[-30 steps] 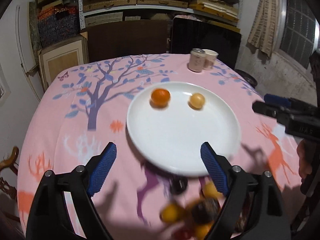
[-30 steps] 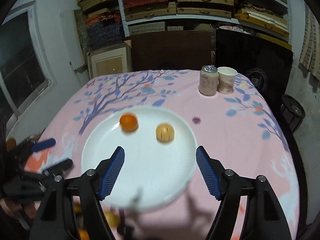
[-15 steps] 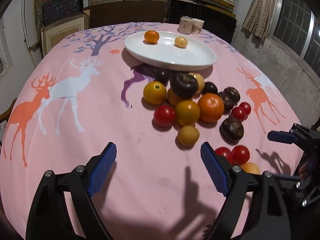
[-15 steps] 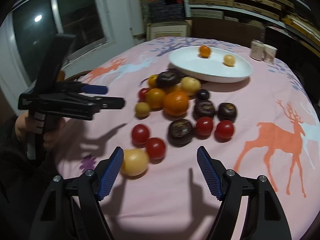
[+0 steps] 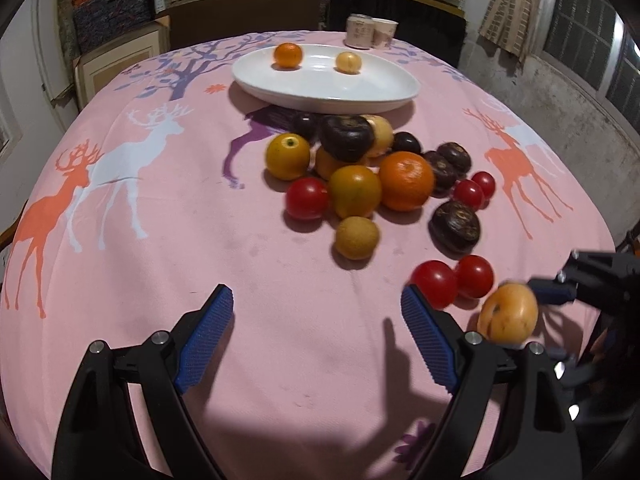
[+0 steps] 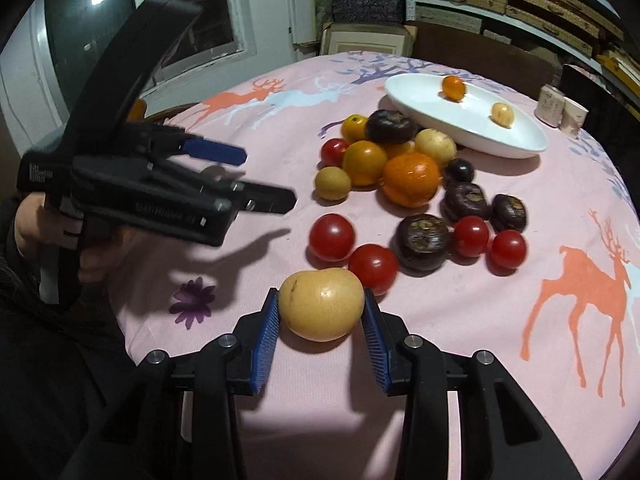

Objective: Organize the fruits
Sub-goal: 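Grasp a red tomato with the left tool while the right tool grasps another pale yellow fruit, then carry both fruits onto the white plate and open both tools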

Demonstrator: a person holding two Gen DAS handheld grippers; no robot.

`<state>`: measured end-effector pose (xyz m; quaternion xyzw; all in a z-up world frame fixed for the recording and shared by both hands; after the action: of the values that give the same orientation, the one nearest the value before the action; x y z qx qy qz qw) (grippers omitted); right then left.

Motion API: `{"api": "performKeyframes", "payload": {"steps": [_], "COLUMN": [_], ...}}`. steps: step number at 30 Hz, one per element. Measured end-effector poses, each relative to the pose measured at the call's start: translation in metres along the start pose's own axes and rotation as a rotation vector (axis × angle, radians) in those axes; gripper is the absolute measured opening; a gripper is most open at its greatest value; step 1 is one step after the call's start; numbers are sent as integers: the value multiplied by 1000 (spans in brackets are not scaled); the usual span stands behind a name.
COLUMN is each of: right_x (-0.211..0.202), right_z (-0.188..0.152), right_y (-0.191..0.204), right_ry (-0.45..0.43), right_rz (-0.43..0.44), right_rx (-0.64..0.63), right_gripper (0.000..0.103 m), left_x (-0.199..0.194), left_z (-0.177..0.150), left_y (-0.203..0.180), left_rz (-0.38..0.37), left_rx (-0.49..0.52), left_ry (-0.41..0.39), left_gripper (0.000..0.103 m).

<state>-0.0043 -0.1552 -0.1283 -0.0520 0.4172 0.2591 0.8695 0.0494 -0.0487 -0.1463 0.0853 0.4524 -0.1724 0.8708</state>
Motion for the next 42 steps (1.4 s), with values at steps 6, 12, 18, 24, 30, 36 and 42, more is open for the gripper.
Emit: {"api": "performKeyframes", "payload": {"steps": [6, 12, 18, 24, 30, 36, 42], "right_x": [-15, -15, -13, -13, -15, -14, -14], "right_z": [-5, -21, -25, -25, -25, -23, -20], "right_y": [-46, -74, -76, -77, -78, -78, -77], "right_ry": [-29, -13, -16, -15, -20, -22, -32], "right_rz": [-86, -117, -115, -109, -114, -112, -110], "right_rx": [107, 197, 206, 220, 225, 232, 234], "right_gripper": [41, 41, 41, 41, 41, 41, 41], "left_x": [6, 13, 20, 21, 16, -2, -6], "left_z": [1, -2, 0, 2, 1, 4, 6], "left_y": [-36, -59, -70, -72, -65, -57, -46], "left_rz": [-32, -64, -74, -96, -108, -76, -51], "left_rx": [87, 158, 193, 181, 140, 141, 112], "left_ry": [-10, 4, -4, -20, -33, -86, -97], "left_gripper": [84, 54, 41, 30, 30, 30, 30]}}
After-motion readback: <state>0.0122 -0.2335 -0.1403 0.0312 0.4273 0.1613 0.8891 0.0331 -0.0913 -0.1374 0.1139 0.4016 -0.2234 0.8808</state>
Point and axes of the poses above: each gripper's, at about its wrist camera, not at the fingertips, and x roughly the way its jaws point, y to its left, z to its top, the point moved 8 cm from there along x, roughly the way its jaws point, and after that the axes turned 4 degrees about x, right-handed, at the moved point
